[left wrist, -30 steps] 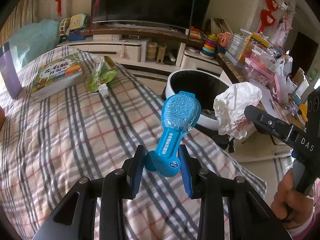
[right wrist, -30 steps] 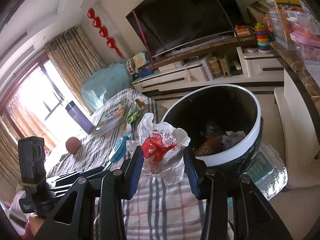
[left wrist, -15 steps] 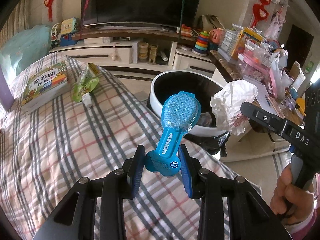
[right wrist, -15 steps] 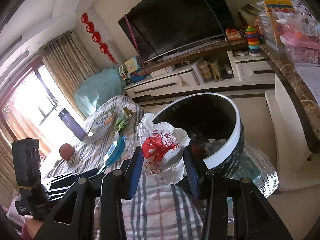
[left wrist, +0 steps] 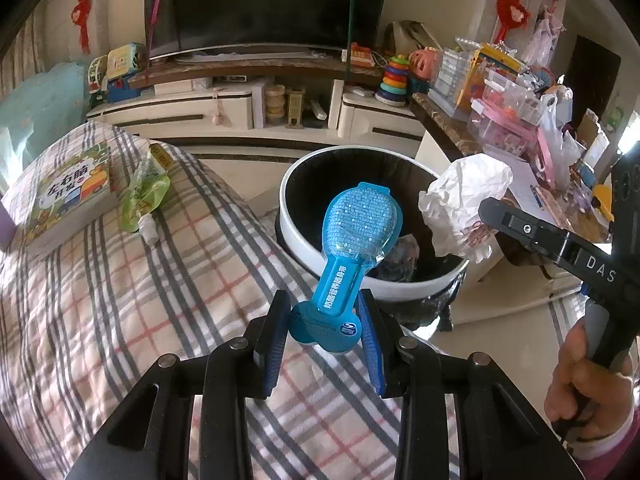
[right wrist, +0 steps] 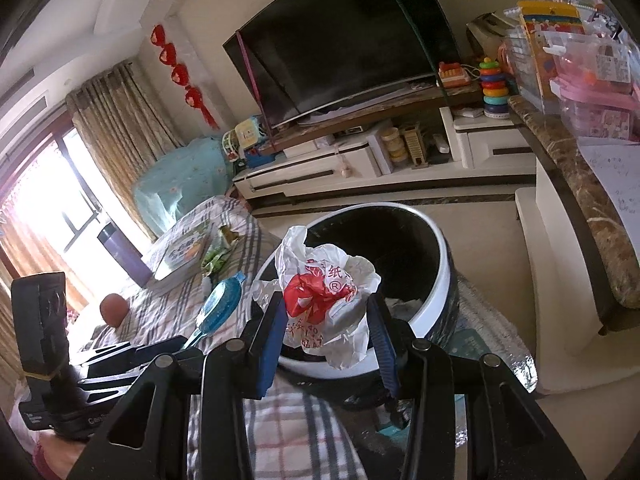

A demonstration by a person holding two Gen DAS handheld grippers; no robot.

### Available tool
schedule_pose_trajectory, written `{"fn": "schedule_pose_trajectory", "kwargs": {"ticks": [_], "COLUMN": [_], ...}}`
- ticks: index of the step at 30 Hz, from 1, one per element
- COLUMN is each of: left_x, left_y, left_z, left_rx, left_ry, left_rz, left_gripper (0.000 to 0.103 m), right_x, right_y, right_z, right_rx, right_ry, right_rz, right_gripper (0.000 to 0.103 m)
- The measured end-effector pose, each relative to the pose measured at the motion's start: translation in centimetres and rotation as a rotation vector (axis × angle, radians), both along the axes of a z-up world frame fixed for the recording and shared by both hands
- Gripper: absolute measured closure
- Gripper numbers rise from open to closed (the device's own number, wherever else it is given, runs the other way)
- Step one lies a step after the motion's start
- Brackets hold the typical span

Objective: Collect trash
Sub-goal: 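Carry the blue toy and white bag over the bin and open both tools to drop them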

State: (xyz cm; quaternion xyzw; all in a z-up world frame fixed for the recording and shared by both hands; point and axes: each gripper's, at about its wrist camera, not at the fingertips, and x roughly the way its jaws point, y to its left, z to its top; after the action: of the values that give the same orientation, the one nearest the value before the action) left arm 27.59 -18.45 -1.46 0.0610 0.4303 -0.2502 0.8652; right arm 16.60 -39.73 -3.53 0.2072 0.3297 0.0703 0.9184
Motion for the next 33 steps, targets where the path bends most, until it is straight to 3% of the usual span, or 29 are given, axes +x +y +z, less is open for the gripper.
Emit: {"fn": "schedule_pose_trajectory", "kwargs": {"ticks": [33], "left_x": [5.4], "left_y": [-5.0], "left_z": [-1.8], "left_rx": [0.075], "left_ry": [0.003], "left_rz": [-0.028], "left_gripper": [0.070], "right_x": [4.7], "right_y": [-1.2], "right_z": [-0.7], "right_rx": [-0.107], "right_ry": [0.068], "right_rz": [-0.001], "right_gripper": [0.061]}}
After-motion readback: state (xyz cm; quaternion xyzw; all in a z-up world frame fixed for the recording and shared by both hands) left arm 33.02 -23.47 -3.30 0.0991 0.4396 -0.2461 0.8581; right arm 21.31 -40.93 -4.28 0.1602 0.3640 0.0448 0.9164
